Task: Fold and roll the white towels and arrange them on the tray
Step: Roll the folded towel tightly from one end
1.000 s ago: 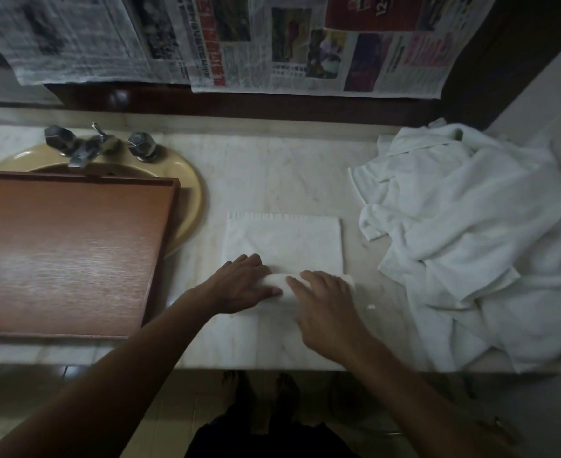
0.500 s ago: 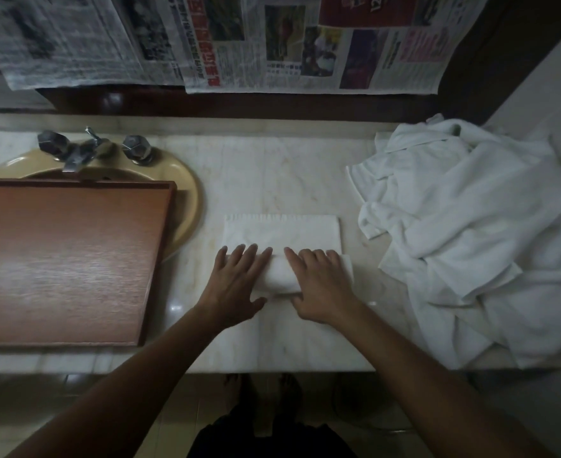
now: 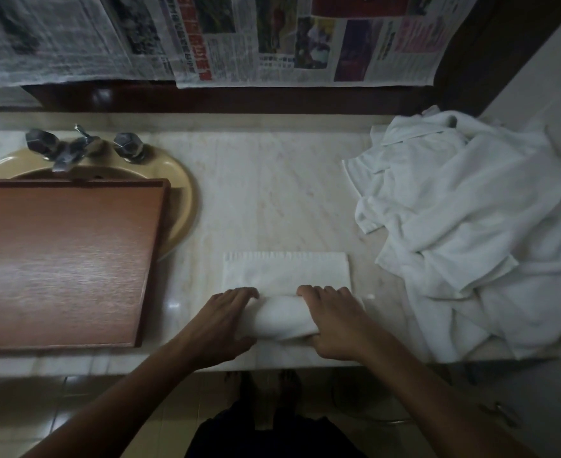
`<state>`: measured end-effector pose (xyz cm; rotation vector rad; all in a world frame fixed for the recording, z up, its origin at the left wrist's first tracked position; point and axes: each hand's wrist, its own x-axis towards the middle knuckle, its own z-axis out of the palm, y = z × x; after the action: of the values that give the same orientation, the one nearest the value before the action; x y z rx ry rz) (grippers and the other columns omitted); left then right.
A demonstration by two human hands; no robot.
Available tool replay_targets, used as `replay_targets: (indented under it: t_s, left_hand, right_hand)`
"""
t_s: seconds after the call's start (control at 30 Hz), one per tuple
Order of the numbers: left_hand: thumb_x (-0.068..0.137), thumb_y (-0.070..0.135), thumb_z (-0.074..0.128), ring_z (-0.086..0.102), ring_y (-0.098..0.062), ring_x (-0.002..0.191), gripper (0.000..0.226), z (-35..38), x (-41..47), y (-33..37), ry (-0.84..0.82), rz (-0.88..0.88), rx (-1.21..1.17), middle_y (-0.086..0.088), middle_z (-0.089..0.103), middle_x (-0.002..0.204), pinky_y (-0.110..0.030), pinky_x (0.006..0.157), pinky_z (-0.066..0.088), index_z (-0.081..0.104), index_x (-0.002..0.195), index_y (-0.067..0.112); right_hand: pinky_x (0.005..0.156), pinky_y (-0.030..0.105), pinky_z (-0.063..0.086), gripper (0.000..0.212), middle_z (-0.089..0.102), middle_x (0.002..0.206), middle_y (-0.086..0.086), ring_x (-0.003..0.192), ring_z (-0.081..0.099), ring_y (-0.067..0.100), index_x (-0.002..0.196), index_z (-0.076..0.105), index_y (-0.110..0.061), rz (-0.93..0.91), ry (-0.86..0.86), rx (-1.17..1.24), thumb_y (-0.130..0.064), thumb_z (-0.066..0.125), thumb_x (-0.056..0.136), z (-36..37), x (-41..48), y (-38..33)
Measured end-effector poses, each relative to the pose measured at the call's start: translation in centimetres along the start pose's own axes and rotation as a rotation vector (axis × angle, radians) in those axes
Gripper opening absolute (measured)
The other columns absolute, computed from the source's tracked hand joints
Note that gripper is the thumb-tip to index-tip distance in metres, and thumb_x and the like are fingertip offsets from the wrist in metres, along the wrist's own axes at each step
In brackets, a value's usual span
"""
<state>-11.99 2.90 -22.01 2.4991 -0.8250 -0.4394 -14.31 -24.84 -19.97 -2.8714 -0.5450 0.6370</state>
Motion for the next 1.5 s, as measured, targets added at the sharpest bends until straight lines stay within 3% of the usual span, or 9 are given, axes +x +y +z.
replay_targets:
  t_s: [0.17, 0.33, 0.5, 0.63, 0.73, 0.83, 1.0, 1.3, 1.5]
  left_hand:
    - [0.08, 0.055, 0.078, 0.05, -0.01, 0.116, 0.068, -0.7, 0.2, -0.8, 0.029, -0.005, -0.12, 0.012, 0.044, 0.132, -0.019, 0.093, 0.043, 0.053, 0.138, 0.029]
    - [0.08, 0.068, 0.07, 0.046, -0.013, 0.114, 0.073, -1.7, 1.9, -1.6, -0.026, -0.048, -0.088, 0.009, 0.045, 0.13, -0.03, 0.096, 0.044, 0.057, 0.142, 0.031]
    - [0.076, 0.077, 0.064, 0.045, -0.01, 0.113, 0.078, -3.0, 3.7, -2.2, -0.162, -0.115, -0.11, 0.014, 0.048, 0.123, -0.033, 0.1, 0.043, 0.057, 0.142, 0.037]
    - [0.084, 0.059, 0.076, 0.049, -0.01, 0.119, 0.062, -3.9, 4.9, -1.9, -0.175, -0.165, -0.168, 0.009, 0.058, 0.124, -0.031, 0.105, 0.04, 0.059, 0.139, 0.037]
    - [0.08, 0.075, 0.062, 0.05, -0.014, 0.124, 0.076, -4.1, 4.7, -1.3, -0.096, -0.241, -0.126, 0.008, 0.057, 0.132, -0.038, 0.106, 0.042, 0.054, 0.144, 0.034]
    - [0.086, 0.075, 0.047, 0.047, -0.021, 0.13, 0.078, -3.4, 3.9, 0.2, 0.094, -0.151, 0.105, 0.002, 0.051, 0.142, -0.045, 0.11, 0.039, 0.046, 0.149, 0.029]
    - [0.085, 0.053, 0.064, 0.042, -0.026, 0.137, 0.08, -0.4, 3.7, 3.1, 0.135, 0.017, 0.324, -0.004, 0.043, 0.148, -0.05, 0.119, 0.029, 0.037, 0.153, 0.02]
    - [0.061, 0.032, 0.081, 0.057, -0.028, 0.097, 0.09, -1.5, 7.5, 1.3, 0.019, -0.02, 0.492, -0.006, 0.059, 0.12, -0.044, 0.088, 0.048, 0.047, 0.141, 0.01]
    - [0.064, 0.038, 0.075, 0.054, -0.024, 0.093, 0.07, -2.3, 7.5, 1.7, -0.136, -0.036, 0.489, 0.001, 0.054, 0.111, -0.038, 0.078, 0.045, 0.048, 0.125, 0.019]
  right_hand:
    - [0.104, 0.04, 0.038, 0.074, 0.046, 0.138, -0.003, 0.121, 0.044, 0.019, 0.14, 0.042, -0.026, -0.029, 0.104, 0.1, -0.072, 0.056, 0.085, 0.7, -0.3, 1.0]
    - [0.115, 0.056, 0.035, 0.069, 0.049, 0.147, 0.006, 0.134, 0.047, 0.031, 0.147, 0.048, -0.018, 0.011, 0.363, 0.018, -0.049, 0.061, 0.087, 1.7, -1.7, -2.0]
    - [0.119, 0.067, 0.021, 0.092, 0.034, 0.162, 0.014, 0.149, 0.032, 0.038, 0.16, 0.028, -0.014, 0.149, 0.301, -0.062, -0.051, 0.068, 0.086, 3.9, -1.7, -5.0]
    - [0.117, 0.065, 0.026, 0.095, 0.043, 0.153, 0.014, 0.139, 0.043, 0.036, 0.157, 0.033, -0.011, 0.173, 0.318, -0.097, -0.057, 0.069, 0.082, 3.5, -0.2, -4.2]
    - [0.112, 0.06, 0.033, 0.09, 0.05, 0.141, 0.011, 0.124, 0.05, 0.033, 0.152, 0.038, -0.012, 0.167, 0.3, -0.105, -0.056, 0.068, 0.079, 2.7, 1.2, -3.3]
    - [0.104, 0.054, 0.038, 0.083, 0.054, 0.131, 0.008, 0.114, 0.052, 0.031, 0.146, 0.039, -0.016, 0.166, 0.244, -0.124, -0.053, 0.068, 0.078, 1.2, 2.4, -2.4]
    - [0.093, 0.048, 0.041, 0.074, 0.054, 0.128, 0.004, 0.113, 0.052, 0.028, 0.138, 0.04, -0.021, 0.134, 0.116, -0.106, -0.053, 0.069, 0.078, -1.3, 4.8, -0.9]
    - [0.114, 0.059, 0.028, 0.096, 0.054, 0.135, 0.008, 0.122, 0.051, 0.032, 0.148, 0.039, -0.02, 0.208, 0.281, -0.197, -0.046, 0.084, 0.067, -0.9, 4.4, -0.7]
    - [0.101, 0.047, 0.04, 0.085, 0.055, 0.133, 0.006, 0.115, 0.053, 0.03, 0.147, 0.038, -0.021, 0.155, 0.177, -0.168, -0.036, 0.078, 0.074, -1.2, 3.1, 0.1]
